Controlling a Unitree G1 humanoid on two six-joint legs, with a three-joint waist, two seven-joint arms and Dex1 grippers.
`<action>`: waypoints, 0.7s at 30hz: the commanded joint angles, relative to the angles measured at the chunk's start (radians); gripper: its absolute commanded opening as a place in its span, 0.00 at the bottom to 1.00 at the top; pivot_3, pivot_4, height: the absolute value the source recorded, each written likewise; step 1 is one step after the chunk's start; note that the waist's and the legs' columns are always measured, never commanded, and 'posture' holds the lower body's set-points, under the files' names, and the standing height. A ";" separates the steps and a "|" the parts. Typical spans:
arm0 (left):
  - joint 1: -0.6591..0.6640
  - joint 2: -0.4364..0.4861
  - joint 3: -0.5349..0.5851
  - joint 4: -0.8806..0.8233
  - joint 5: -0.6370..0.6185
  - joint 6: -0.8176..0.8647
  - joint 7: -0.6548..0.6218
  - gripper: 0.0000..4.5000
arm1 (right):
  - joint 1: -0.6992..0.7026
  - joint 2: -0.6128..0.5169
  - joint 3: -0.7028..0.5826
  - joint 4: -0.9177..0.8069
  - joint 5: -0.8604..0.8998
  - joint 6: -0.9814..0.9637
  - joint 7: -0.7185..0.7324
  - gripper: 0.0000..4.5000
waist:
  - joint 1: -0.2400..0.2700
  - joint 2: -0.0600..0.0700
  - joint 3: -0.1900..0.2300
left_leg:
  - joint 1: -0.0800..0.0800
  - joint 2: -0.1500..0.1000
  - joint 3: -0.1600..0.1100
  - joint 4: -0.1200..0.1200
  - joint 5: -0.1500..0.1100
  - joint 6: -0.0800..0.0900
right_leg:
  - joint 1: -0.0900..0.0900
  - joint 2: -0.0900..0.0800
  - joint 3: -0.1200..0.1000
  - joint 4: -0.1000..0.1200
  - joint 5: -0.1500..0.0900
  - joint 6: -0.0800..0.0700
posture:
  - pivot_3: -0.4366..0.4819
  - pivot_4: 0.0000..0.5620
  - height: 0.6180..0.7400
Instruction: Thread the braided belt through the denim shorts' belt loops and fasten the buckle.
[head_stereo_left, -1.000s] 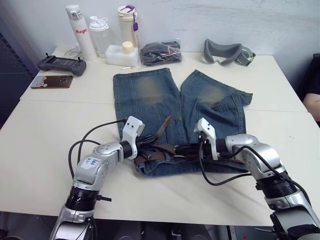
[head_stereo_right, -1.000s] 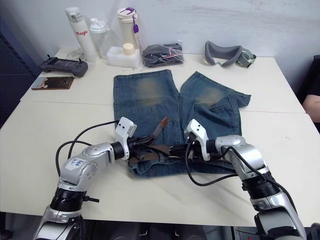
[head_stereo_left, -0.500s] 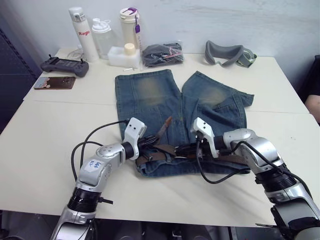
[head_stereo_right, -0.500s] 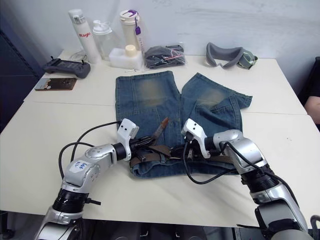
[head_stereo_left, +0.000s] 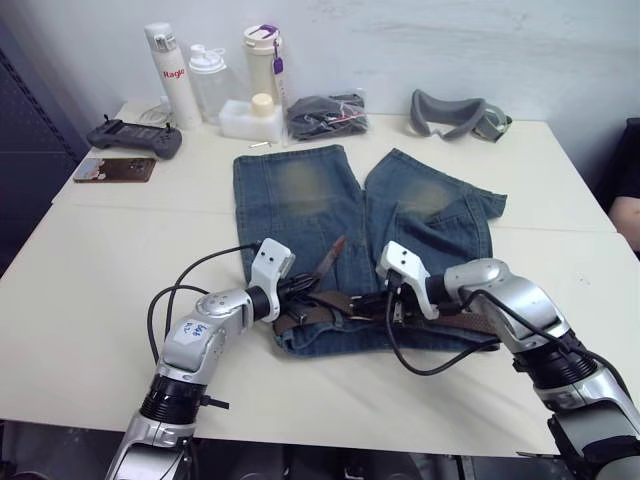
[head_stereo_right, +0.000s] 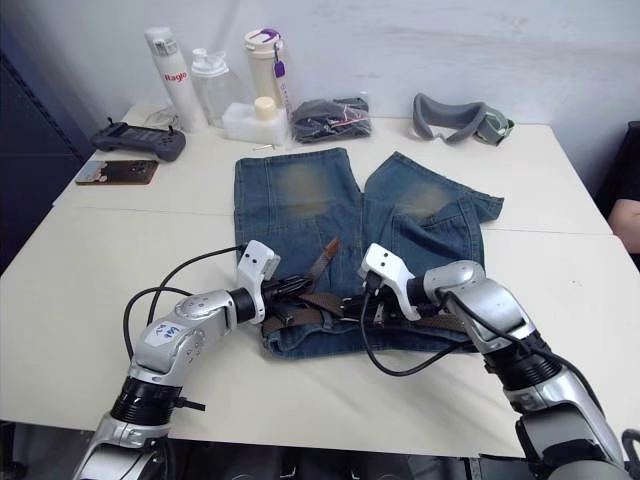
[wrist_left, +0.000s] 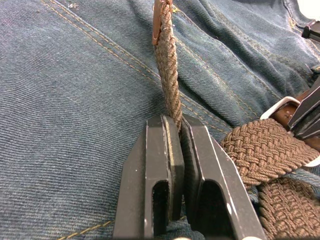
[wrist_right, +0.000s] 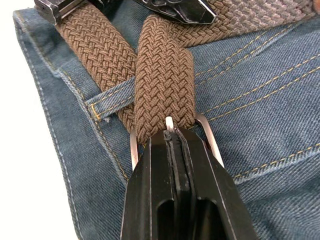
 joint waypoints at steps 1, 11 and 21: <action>-0.037 -0.018 -0.027 0.021 -0.006 0.002 -0.046 0.00 | 0.076 0.011 0.163 0.086 -0.122 0.035 -0.057 0.00 | -0.004 0.000 -0.006 | 0.000 0.000 0.000 -0.001 0.000 0.000 | 0.000 0.000 0.000 -0.003 0.000 0.000 | 0.48 0.27 0.98; -0.223 -0.092 0.044 0.137 -0.086 0.024 -0.133 0.00 | 0.092 -0.031 0.326 0.177 -0.327 -0.066 -0.036 0.00 | -0.010 0.002 -0.029 | 0.016 0.001 0.000 -0.019 -0.001 -0.002 | 0.020 0.001 0.000 -0.031 -0.006 -0.010 | 0.48 0.27 0.98; -0.627 -0.186 0.066 0.502 -0.087 -0.090 -0.304 0.00 | 0.096 -0.020 0.395 0.244 -0.480 -0.208 -0.004 0.00 | -0.027 0.003 -0.034 | 0.015 0.001 -0.002 -0.021 -0.001 -0.001 | 0.023 0.001 -0.001 -0.053 0.003 -0.003 | 0.48 0.27 0.98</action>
